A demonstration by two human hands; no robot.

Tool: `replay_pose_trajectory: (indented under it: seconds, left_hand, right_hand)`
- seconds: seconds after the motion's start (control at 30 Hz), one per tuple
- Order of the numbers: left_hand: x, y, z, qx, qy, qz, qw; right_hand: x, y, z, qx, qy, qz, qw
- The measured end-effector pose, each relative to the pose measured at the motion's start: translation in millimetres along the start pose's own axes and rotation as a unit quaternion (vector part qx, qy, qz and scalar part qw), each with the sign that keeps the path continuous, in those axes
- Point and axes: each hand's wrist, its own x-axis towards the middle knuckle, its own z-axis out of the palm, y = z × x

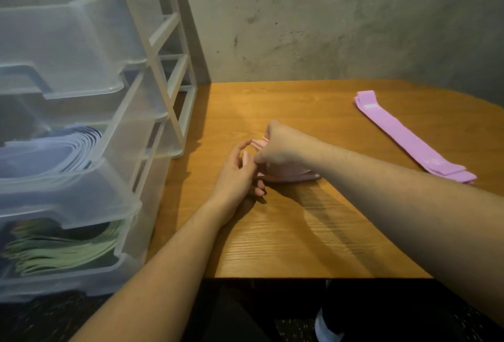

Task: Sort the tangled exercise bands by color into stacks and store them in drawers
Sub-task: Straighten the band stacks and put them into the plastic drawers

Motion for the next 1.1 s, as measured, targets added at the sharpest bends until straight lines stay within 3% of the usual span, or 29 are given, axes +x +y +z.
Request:
replay_pose_trajectory:
  seconds: [0.13,0.27,0.47,0.6,0.67,0.8,0.97,1.1]
  left_hand:
    - [-0.1,5.3,1.9,-0.030,0.005,-0.039,0.999]
    - [2.3,5.8,3.1,-0.018,0.023,-0.045,0.999]
    - [1.4,5.8,6.4,-0.009,0.031,-0.054,0.998]
    - [2.1,5.4,9.2,0.015,0.051,-0.043,0.998]
    - [1.5,4.1,10.3,0.036,0.059,-0.029,0.997]
    - [-3.2,0.9,7.9,0.044,0.052,-0.009,0.998]
    - [-11.3,3.0,9.3,0.077,0.030,0.039,0.996]
    - [-16.7,4.4,5.6,0.094,-0.005,0.058,0.994]
  right_hand:
    - [-1.5,0.9,2.7,-0.023,0.019,-0.003,1.000]
    - [-8.8,-1.4,-0.3,-0.028,-0.012,-0.038,0.999]
    - [-24.4,12.2,-18.8,0.118,-0.028,-0.065,0.991]
    - [-23.0,28.3,-21.2,0.168,-0.066,-0.076,0.981]
    - [-21.4,37.2,-20.8,0.194,-0.049,-0.099,0.975]
    - [-13.6,67.1,-18.9,0.080,0.056,-0.158,0.983]
    - [-14.5,115.9,-16.8,0.046,-0.066,-0.162,0.983]
    - [-16.9,129.4,-10.1,-0.017,0.031,-0.203,0.978]
